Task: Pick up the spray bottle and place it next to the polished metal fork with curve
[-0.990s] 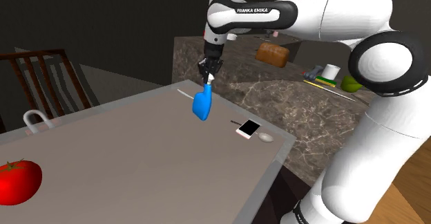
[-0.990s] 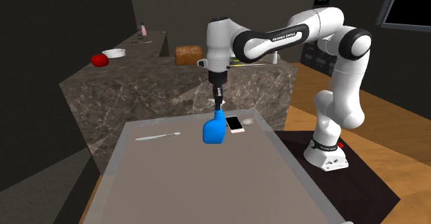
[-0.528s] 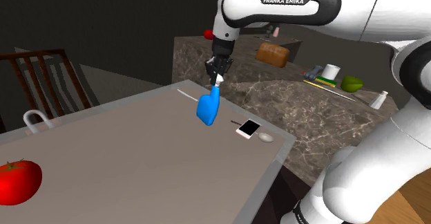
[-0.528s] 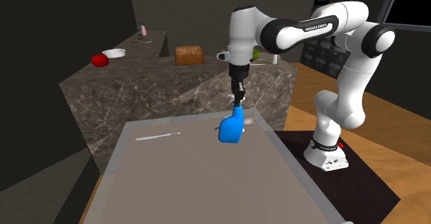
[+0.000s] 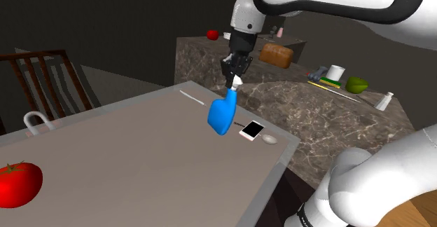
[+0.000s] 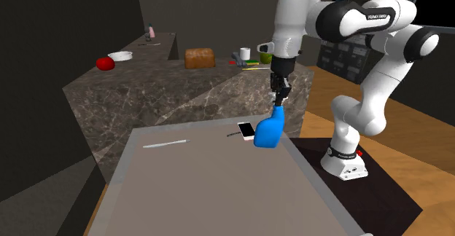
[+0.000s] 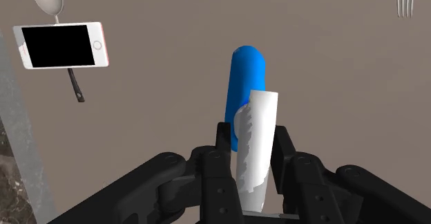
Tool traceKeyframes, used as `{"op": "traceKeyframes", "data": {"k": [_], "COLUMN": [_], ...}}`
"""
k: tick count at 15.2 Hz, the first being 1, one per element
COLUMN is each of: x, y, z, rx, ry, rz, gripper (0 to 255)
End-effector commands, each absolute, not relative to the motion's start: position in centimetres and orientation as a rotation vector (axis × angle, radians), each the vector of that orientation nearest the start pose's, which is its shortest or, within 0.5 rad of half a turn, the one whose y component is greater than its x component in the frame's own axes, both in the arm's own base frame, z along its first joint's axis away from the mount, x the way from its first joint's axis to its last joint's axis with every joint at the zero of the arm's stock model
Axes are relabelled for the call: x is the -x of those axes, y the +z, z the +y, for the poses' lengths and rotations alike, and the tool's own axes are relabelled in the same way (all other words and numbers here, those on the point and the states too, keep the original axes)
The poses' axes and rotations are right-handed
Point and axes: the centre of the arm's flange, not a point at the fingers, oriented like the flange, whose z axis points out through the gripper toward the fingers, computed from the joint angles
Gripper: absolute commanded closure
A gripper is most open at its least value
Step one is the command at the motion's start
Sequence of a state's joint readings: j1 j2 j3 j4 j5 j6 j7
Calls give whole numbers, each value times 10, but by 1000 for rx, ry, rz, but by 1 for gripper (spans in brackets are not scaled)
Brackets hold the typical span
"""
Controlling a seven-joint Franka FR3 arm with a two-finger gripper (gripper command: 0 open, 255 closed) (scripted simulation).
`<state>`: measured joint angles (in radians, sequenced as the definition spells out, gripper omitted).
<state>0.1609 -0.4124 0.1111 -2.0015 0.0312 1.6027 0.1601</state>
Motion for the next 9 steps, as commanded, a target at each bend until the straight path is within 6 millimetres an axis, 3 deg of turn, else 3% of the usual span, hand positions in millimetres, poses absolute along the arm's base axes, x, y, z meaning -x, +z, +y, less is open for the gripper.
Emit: {"op": "traceKeyframes", "data": {"k": [1,9], "x": [-384,-294], "y": [635,678], "z": [132,165], "rx": [3148,3148], "ry": [-21,-21], "rz": [-160,-160], "gripper": [255,255]}}
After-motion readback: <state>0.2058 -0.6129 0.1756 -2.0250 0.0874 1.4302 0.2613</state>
